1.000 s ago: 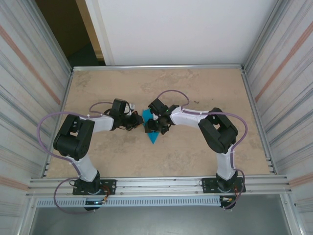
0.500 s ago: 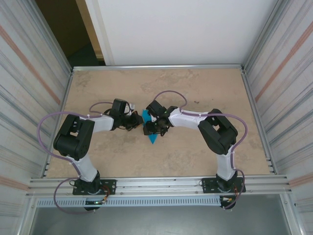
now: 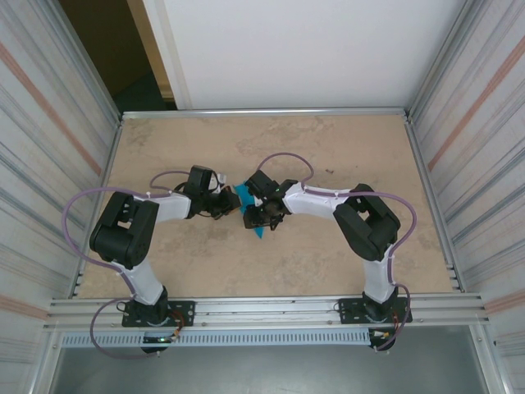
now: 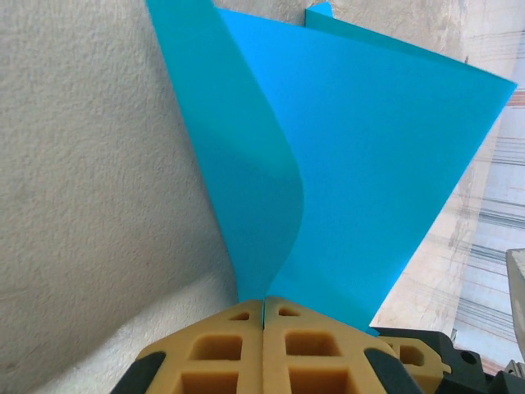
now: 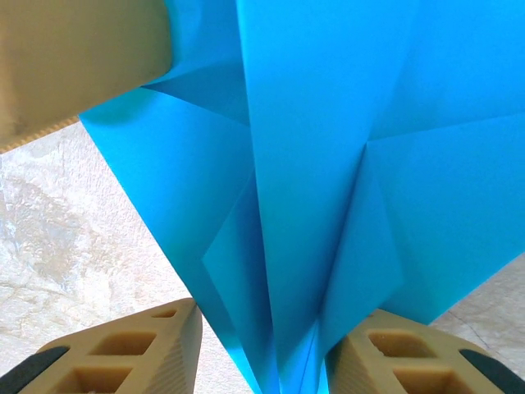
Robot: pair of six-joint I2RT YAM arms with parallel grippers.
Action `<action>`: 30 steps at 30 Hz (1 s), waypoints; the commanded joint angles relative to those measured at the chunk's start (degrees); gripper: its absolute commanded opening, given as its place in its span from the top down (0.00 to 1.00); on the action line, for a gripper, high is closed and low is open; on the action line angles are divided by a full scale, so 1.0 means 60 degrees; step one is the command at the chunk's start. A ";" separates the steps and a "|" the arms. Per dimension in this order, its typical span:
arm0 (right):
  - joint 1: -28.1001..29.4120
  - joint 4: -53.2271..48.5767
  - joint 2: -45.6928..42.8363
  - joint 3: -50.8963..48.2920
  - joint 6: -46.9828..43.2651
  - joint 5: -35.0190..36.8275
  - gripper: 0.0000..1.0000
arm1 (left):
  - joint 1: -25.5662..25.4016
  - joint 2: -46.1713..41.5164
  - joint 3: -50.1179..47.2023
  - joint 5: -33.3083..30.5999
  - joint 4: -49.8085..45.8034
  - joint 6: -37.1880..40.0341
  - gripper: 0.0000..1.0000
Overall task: Fold a paper plane with a square sheet of paper (pick it up from the middle)
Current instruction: Move the paper plane to the top-center of the table.
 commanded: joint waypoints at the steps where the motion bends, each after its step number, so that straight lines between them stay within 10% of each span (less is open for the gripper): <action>1: -0.0047 -0.0116 -0.0387 -0.0131 -0.0079 0.0158 0.58 | -0.0052 0.0032 0.0158 0.0011 -0.0141 0.0211 0.97; 20: -0.0309 0.0459 -0.0505 -0.0405 0.0068 -0.0661 0.44 | -0.0058 0.0091 0.0197 0.0123 -0.0200 0.0335 0.97; 30: -0.0438 0.0505 -0.0515 -0.0467 0.0179 -0.0673 0.59 | -0.0060 0.0087 0.0227 0.0141 -0.0229 0.0343 0.97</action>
